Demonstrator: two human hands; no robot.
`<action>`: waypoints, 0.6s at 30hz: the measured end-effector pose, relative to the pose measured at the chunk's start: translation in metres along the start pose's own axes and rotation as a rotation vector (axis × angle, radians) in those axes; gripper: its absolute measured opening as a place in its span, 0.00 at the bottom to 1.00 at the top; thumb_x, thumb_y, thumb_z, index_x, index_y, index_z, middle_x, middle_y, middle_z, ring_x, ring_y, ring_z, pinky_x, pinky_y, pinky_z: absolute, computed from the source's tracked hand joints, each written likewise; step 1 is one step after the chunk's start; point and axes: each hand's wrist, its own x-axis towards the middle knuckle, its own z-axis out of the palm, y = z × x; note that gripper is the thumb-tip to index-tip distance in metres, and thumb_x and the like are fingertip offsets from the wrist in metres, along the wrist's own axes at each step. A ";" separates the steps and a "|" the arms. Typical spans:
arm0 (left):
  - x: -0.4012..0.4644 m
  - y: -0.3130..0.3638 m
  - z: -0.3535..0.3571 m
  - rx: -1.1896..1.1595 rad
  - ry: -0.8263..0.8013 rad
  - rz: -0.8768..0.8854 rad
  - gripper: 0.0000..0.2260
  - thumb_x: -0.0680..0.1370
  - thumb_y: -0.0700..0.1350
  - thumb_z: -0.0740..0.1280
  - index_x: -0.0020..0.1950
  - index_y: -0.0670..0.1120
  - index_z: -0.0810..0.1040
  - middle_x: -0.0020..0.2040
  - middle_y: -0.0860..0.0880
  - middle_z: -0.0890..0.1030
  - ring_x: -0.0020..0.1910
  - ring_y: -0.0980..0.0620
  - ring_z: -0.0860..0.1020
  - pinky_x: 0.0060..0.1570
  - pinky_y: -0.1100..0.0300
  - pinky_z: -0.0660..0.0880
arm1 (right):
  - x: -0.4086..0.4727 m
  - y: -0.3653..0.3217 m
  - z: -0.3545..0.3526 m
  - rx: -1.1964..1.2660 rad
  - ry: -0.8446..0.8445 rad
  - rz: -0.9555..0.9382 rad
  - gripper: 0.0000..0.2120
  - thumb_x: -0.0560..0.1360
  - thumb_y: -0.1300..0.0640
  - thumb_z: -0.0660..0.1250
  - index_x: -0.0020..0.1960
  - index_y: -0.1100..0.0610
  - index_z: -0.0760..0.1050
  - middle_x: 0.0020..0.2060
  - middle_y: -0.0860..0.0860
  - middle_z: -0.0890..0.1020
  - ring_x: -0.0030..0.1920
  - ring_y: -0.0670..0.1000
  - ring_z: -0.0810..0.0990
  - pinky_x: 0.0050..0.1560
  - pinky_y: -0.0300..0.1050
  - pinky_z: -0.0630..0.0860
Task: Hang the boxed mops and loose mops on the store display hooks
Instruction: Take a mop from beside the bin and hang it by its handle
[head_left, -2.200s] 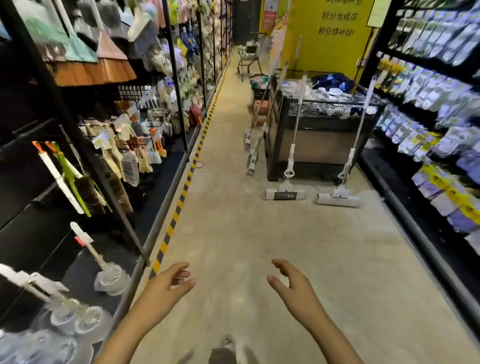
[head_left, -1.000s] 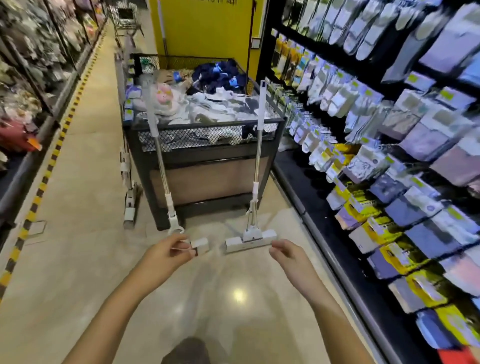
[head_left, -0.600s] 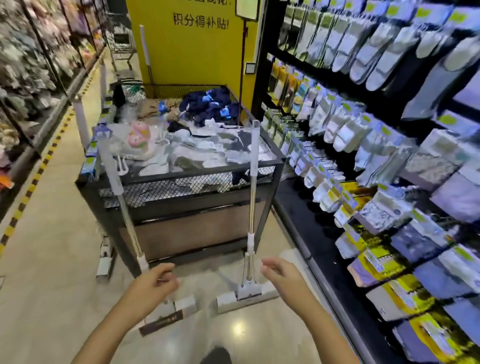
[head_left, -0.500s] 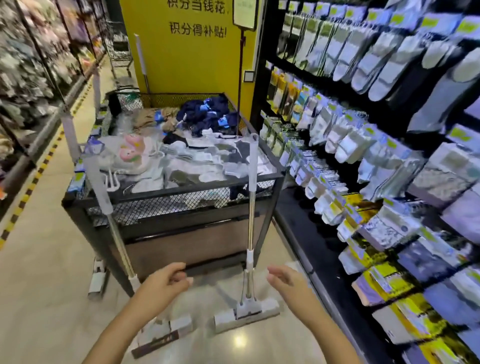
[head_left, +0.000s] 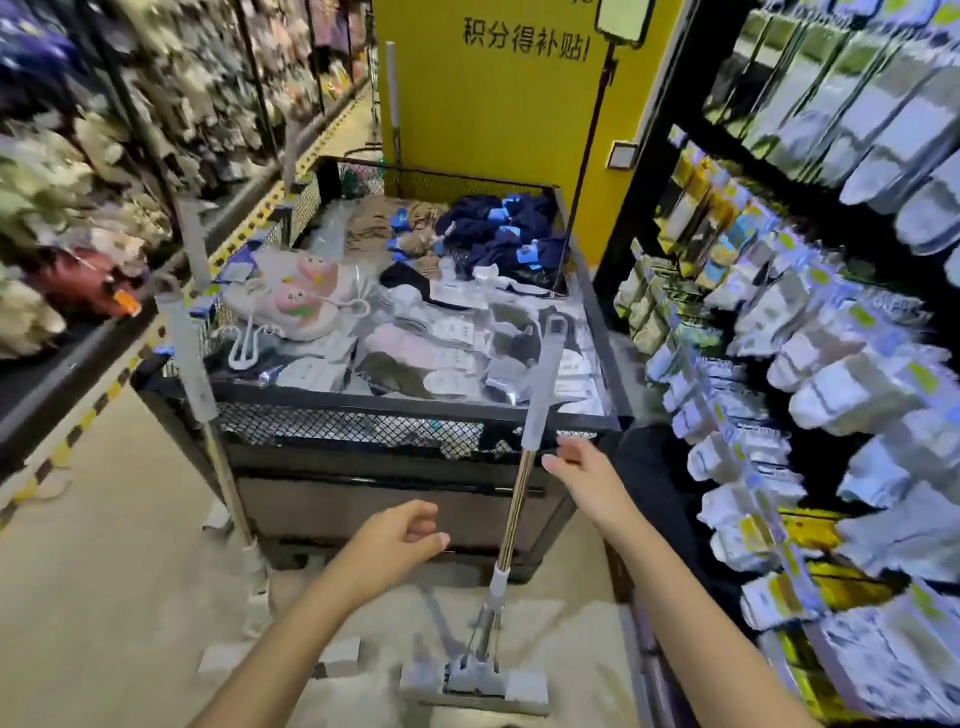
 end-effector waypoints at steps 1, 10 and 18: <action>0.002 0.003 0.008 -0.023 0.032 -0.020 0.20 0.76 0.50 0.69 0.66 0.49 0.73 0.54 0.53 0.79 0.53 0.60 0.77 0.53 0.66 0.72 | 0.019 -0.003 -0.007 0.000 -0.029 -0.010 0.24 0.77 0.54 0.66 0.70 0.58 0.65 0.66 0.54 0.72 0.62 0.51 0.72 0.58 0.41 0.67; 0.008 0.028 0.067 -0.170 0.207 -0.203 0.21 0.76 0.45 0.69 0.68 0.43 0.72 0.59 0.43 0.79 0.58 0.50 0.78 0.63 0.55 0.73 | 0.137 -0.005 -0.020 0.057 -0.211 0.026 0.32 0.77 0.52 0.66 0.74 0.60 0.56 0.67 0.56 0.71 0.64 0.57 0.72 0.58 0.50 0.71; -0.010 0.021 0.093 -0.176 0.246 -0.280 0.20 0.76 0.46 0.69 0.67 0.44 0.72 0.54 0.48 0.78 0.53 0.52 0.78 0.58 0.59 0.74 | 0.109 0.005 0.004 0.091 -0.297 -0.109 0.23 0.79 0.49 0.61 0.69 0.59 0.65 0.61 0.52 0.75 0.59 0.51 0.74 0.53 0.42 0.67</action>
